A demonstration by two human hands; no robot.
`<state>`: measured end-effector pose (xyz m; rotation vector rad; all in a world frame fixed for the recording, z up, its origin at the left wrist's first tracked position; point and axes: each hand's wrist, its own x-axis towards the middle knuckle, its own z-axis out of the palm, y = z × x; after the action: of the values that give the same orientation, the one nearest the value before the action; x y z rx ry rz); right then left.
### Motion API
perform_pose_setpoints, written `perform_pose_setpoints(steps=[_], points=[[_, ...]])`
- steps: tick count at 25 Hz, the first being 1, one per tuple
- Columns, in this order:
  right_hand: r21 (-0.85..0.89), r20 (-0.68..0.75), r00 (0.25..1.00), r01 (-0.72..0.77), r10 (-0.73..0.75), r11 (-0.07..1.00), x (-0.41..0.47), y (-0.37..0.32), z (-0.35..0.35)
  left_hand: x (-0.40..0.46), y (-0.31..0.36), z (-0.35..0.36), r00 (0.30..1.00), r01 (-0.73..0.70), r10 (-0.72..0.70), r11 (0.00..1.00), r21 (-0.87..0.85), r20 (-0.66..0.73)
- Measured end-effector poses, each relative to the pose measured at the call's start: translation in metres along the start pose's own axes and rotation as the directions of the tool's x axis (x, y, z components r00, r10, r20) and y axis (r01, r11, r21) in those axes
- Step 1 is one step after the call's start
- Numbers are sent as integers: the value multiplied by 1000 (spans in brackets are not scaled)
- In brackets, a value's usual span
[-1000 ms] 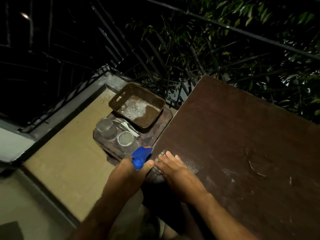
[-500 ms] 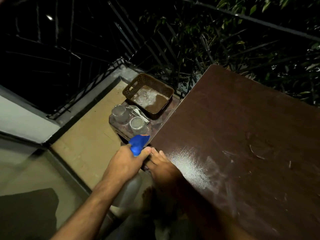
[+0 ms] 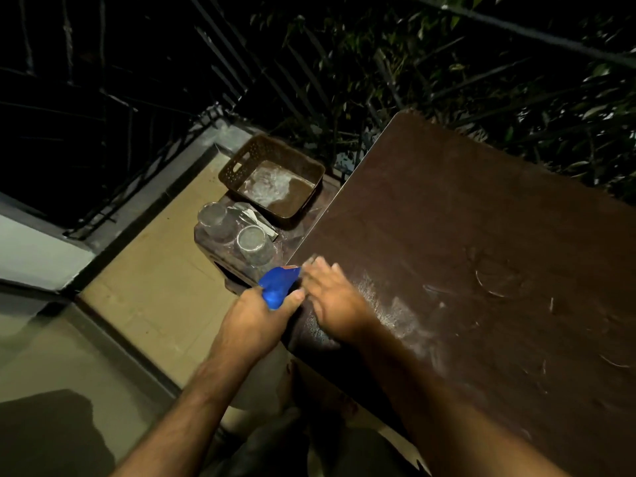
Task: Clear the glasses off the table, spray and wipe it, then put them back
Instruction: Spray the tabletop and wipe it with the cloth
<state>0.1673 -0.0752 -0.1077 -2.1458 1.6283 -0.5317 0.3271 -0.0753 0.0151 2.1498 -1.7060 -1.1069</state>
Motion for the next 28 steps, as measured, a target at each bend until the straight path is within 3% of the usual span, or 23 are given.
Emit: perform_pose_setpoints(steps=[3, 6, 8, 10, 12, 16, 18, 20, 21, 23, 26, 28], points=[[-126, 167, 966, 220, -198, 967, -62, -27, 46, -1, 10, -2, 998, -64, 64, 997, 33, -20], [-105, 41, 976, 215, -212, 971, -75, 1, 17, 1, 12, 0, 995, -100, 100, 993, 68, 8], [-75, -57, 998, 21, -26, 997, -75, 27, -24, 4, 12, 2, 995, -96, 92, 991, 95, 47], [-41, -128, 963, -245, 238, 969, -86, 52, -50, 5, 14, 6, 993, -95, 87, 989, 113, 77], [-37, -139, 931, -346, 338, 937, -108, 56, -49, 3, 18, 10, 990, -112, 102, 988, 102, 100], [-135, -88, 996, -15, 3, 991, -159, 13, -35, -2, 23, 17, 984, -141, 131, 987, 75, 122], [-123, -72, 994, 68, -78, 990, -165, 7, -38, -4, 27, 20, 980, -153, 142, 986, 71, 137], [-56, 38, 993, 116, -114, 992, -151, 26, -50, -8, 31, 26, 973, -185, 172, 980, 73, 153], [-75, 25, 996, 85, -83, 994, -137, 42, -58, -9, 33, 30, 970, -201, 187, 976, 80, 157], [-96, -85, 989, -129, 121, 987, -103, 77, -74, -13, 38, 39, 965, -220, 202, 971, 90, 170], [-14, -235, 880, -429, 414, 903, -72, 103, -90, -18, 46, 49, 958, -245, 224, 964, 103, 178], [27, -246, 869, -437, 430, 899, -82, 91, -77, -21, 52, 54, 951, -265, 240, 957, 115, 195]])
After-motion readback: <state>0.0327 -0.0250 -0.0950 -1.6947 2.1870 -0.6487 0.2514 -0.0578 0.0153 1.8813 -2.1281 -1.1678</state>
